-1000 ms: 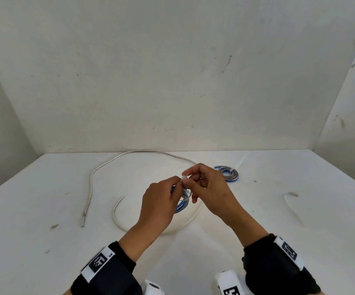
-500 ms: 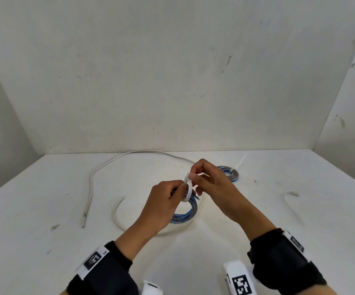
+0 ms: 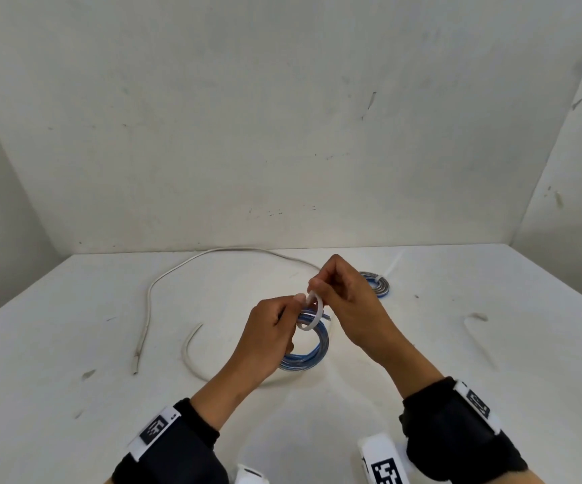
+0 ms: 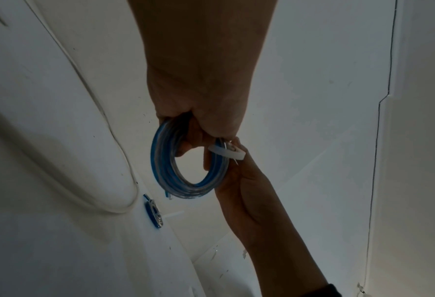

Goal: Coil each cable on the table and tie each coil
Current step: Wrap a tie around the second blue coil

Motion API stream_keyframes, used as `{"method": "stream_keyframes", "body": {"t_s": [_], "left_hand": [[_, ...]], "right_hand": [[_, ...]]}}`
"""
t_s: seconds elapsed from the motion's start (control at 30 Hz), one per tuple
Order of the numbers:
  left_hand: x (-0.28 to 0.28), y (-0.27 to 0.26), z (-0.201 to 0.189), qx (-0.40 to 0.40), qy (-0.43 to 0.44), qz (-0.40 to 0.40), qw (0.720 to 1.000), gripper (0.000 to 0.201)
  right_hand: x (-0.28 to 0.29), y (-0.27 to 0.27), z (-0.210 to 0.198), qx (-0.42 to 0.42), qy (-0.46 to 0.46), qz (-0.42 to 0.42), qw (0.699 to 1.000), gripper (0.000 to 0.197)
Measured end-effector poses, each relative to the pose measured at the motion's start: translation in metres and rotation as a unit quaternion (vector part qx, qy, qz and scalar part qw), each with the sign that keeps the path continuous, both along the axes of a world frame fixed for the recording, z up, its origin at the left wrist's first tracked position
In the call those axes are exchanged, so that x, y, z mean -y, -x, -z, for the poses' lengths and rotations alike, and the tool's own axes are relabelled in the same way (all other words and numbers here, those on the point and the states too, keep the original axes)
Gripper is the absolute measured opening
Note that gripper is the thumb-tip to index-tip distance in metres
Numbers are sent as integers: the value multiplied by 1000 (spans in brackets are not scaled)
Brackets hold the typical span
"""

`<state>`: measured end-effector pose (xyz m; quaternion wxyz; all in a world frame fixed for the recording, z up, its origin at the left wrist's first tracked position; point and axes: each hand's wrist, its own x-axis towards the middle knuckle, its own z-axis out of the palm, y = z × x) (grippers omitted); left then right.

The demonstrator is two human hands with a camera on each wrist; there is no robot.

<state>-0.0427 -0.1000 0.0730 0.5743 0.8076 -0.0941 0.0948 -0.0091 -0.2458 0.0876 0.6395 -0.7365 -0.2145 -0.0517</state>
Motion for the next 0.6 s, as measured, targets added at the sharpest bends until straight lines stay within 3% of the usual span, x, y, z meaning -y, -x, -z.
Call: {"method": "stream_keyframes", "body": {"t_s": [0.27,0.47,0.6], "left_hand": [[1,0,-1,-1,12,13,1000,26],[5,-7,0,11,21,-16,1000,39],[2,-11,4,1,46,-64,997,38]], "right_hand": [[2,-3,14,-16,-48,75,996,18],[-2,3,9,1,-91,92,992,12],[-2,9,6,36,5,43,998,13]]}}
